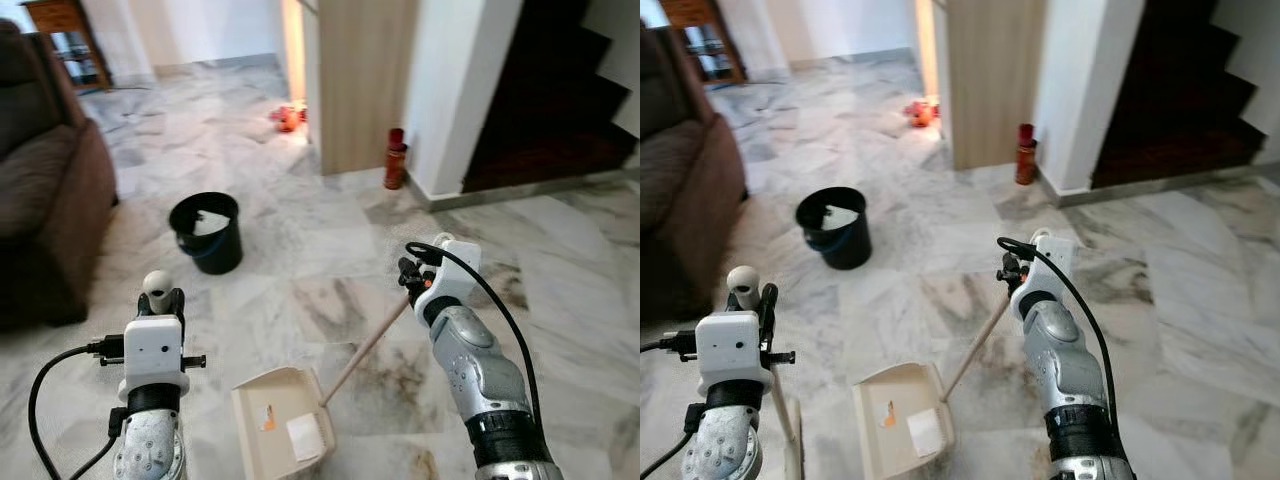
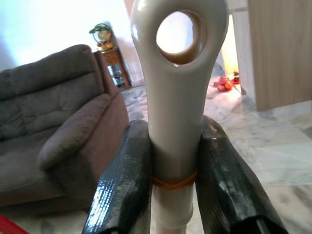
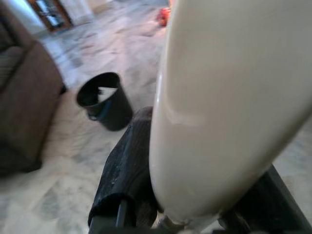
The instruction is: Sweep floor
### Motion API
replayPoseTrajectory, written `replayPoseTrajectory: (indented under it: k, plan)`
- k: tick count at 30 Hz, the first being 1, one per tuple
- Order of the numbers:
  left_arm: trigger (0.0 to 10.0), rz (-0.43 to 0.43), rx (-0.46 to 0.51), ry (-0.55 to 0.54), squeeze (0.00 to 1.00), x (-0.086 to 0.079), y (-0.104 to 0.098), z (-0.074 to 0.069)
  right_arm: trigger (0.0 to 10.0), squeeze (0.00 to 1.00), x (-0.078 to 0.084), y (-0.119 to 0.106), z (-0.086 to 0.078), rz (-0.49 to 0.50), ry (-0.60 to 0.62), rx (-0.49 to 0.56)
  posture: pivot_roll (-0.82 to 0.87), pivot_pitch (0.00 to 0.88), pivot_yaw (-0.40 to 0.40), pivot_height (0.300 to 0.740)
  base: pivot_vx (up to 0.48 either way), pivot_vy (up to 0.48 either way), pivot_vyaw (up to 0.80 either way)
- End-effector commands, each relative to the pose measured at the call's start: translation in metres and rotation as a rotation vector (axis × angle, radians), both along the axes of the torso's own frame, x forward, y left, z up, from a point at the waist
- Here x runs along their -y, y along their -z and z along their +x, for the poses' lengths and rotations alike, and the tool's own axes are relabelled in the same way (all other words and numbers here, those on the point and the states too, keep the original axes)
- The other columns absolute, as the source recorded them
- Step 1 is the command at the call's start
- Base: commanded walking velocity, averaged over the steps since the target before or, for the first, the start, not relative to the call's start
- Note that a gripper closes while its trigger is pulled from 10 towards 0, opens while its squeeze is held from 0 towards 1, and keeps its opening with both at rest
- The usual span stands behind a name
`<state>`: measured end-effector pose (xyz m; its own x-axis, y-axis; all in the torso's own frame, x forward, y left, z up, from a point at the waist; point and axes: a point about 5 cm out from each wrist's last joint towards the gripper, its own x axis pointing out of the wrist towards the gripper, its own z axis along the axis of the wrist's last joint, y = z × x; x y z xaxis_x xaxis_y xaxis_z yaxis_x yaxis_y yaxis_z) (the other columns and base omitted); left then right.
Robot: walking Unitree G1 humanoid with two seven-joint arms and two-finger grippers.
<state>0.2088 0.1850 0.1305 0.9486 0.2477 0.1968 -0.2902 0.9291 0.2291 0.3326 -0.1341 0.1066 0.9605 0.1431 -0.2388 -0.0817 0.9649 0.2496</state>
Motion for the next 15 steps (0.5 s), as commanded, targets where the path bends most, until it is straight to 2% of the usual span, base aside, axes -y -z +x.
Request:
replayPoseTrajectory:
  k: [1, 7, 15]
  plan:
    - [10.0, 0.026, 0.034, -0.001, 0.0, 0.0001, -0.0086, 0.0019, 10.0, 0.0, -0.0005, -0.0143, 0.0032, 0.025, -0.005, 0.06, -0.18, 0.029, 0.066, 0.74, 0.259, 0.0, 0.0]
    - [10.0, 0.027, 0.033, -0.001, 0.0, -0.0001, -0.0086, 0.0019, 10.0, 0.0, -0.0008, -0.0147, 0.0033, 0.011, -0.014, 0.066, -0.18, 0.028, 0.068, 0.74, 0.261, 0.0, 0.0]
    - [10.0, 0.028, 0.033, 0.0, 0.0, 0.0001, -0.0086, 0.0023, 10.0, 0.0, -0.0026, -0.0149, 0.0031, 0.01, -0.026, 0.069, -0.18, 0.026, 0.068, 0.74, 0.266, 0.0, 0.68]
